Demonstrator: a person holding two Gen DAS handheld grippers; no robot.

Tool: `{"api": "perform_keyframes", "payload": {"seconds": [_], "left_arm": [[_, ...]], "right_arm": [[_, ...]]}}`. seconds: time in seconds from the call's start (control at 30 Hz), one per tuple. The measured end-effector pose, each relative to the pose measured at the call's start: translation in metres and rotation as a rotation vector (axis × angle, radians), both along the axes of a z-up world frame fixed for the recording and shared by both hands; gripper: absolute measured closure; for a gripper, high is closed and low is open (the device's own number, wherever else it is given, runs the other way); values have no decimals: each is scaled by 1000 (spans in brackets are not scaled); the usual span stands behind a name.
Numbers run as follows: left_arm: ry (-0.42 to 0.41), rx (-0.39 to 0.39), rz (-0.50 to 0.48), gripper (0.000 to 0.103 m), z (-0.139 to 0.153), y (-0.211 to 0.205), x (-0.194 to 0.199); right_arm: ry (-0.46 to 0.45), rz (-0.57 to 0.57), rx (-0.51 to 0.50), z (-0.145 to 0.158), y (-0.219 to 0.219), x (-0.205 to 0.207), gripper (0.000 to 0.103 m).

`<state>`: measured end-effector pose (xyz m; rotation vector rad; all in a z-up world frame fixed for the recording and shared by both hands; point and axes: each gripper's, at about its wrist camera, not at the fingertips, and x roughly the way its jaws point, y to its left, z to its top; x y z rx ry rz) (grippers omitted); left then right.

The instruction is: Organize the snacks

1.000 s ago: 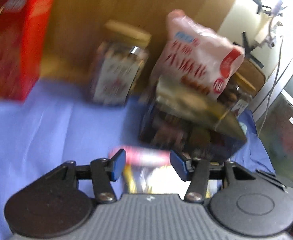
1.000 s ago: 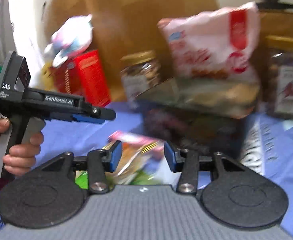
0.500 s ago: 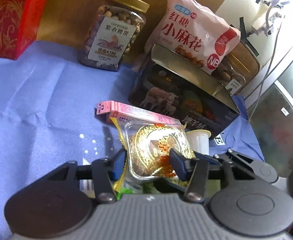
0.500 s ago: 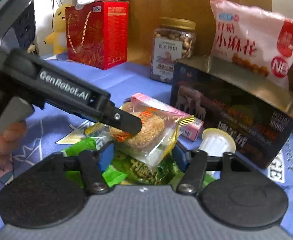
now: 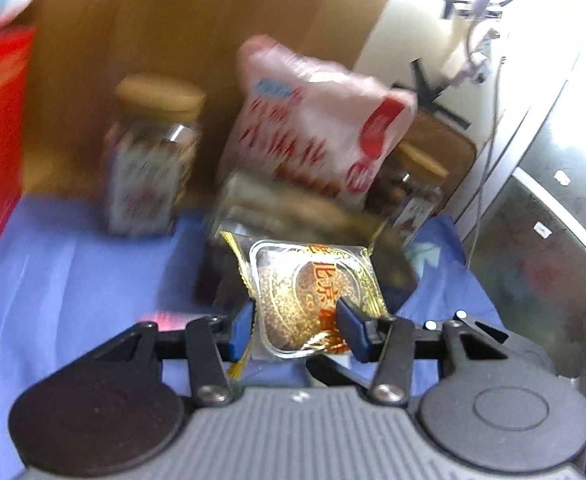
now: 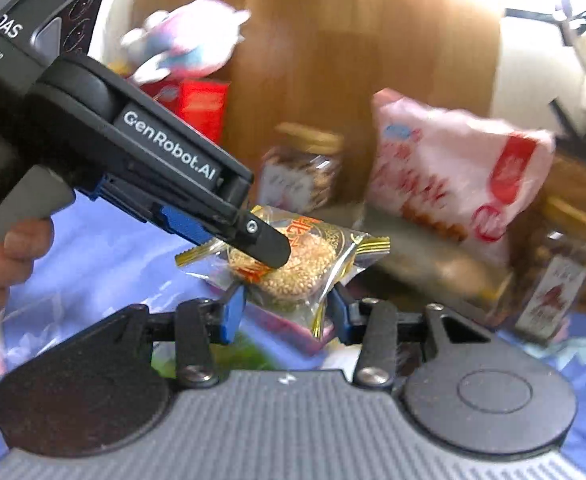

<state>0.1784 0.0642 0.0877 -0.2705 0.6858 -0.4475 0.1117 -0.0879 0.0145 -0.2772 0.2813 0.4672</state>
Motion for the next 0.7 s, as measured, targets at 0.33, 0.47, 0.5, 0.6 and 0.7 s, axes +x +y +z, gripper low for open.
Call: {"api": "perform_keyframes", "payload": {"seconds": [0.33,0.47,0.5,0.6,0.7], "left_arm": [[-10,46,22,60,-9,-41,81],[4,43,23,60,-17,-46,88],[-5,47,22,60,-16,-46,86],[-13,37,19,60,-14,-40,76],[-9,29,18,60,-12,-31,57]], "right_arm": [[36,-143,56,6,-32,80,55],[-15,-163,8,0,-33,78,54],[-21,-169,15,0,-36,76,54],[-27,-172,79,2,-49,63,54],[-13,-190,138,0,-62,43,54]]}}
